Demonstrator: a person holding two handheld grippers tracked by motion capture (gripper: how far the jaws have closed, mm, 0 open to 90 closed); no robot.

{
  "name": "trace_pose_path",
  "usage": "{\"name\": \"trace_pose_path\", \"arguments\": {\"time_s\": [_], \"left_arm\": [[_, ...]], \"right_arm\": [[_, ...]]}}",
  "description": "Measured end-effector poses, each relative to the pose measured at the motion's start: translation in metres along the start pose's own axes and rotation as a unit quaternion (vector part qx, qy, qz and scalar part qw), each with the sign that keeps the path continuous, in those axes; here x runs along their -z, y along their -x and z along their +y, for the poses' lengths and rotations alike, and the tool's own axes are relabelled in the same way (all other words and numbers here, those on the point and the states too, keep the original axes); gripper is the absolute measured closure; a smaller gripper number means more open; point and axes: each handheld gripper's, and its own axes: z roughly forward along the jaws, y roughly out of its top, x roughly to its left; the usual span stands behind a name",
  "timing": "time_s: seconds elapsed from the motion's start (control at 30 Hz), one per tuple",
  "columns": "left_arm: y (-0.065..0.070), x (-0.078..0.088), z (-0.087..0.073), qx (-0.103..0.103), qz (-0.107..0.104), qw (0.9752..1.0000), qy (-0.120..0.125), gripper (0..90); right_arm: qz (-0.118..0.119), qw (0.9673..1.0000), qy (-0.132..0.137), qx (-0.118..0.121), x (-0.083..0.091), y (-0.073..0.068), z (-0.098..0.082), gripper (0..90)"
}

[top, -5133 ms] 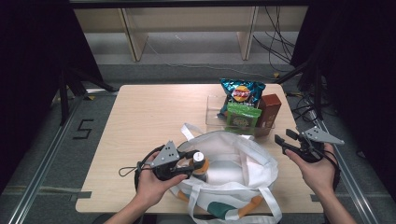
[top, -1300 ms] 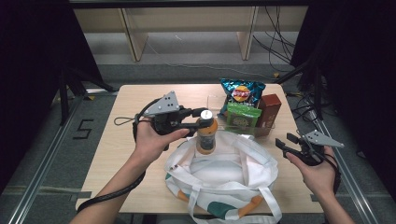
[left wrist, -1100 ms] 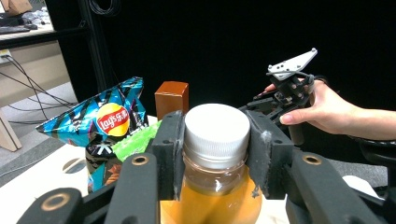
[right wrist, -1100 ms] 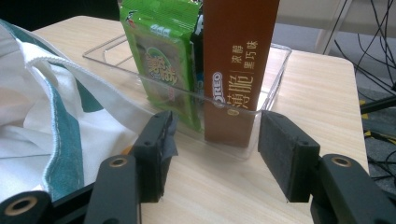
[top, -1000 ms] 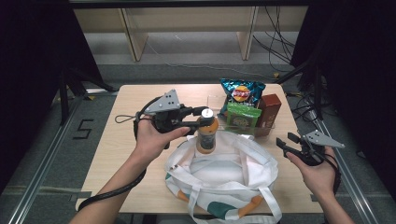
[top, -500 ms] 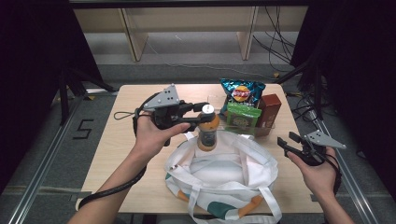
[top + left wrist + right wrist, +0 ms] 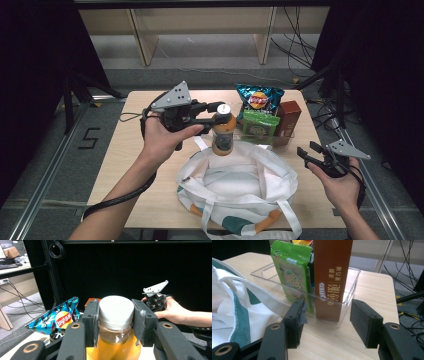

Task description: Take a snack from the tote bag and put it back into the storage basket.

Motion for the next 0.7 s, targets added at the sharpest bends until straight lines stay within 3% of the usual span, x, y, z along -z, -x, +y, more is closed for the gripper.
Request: {"name": "trace_pose_path", "arguments": {"time_s": [0.37, 0.43, 0.47, 0.67, 0.7], "left_arm": [[-0.006, 0.001, 0.008, -0.003, 0.006, 0.9999, 0.008, 59.0], [-0.007, 0.002, 0.01, -0.005, 0.011, 0.9999, 0.007, 59.0], [-0.007, 0.002, 0.01, -0.006, 0.011, 0.9999, 0.008, 59.0], [-0.011, 0.003, 0.013, -0.006, 0.011, 0.9999, 0.012, 59.1], [-0.012, 0.003, 0.014, -0.005, 0.01, 0.9999, 0.012, 59.0]], "right_arm": [[-0.005, 0.9999, 0.011, -0.002, -0.001, -0.001, -0.001, 46.4], [-0.005, 0.9998, 0.013, 0.013, -0.001, 0.002, -0.001, 46.3], [0.0, 1.0, 0.001, 0.005, 0.0, 0.001, -0.001, 46.3], [0.005, 0.9998, 0.008, 0.015, -0.002, 0.002, -0.001, 46.3], [0.005, 0.9999, 0.011, 0.005, -0.002, 0.0, -0.001, 46.2]]}}
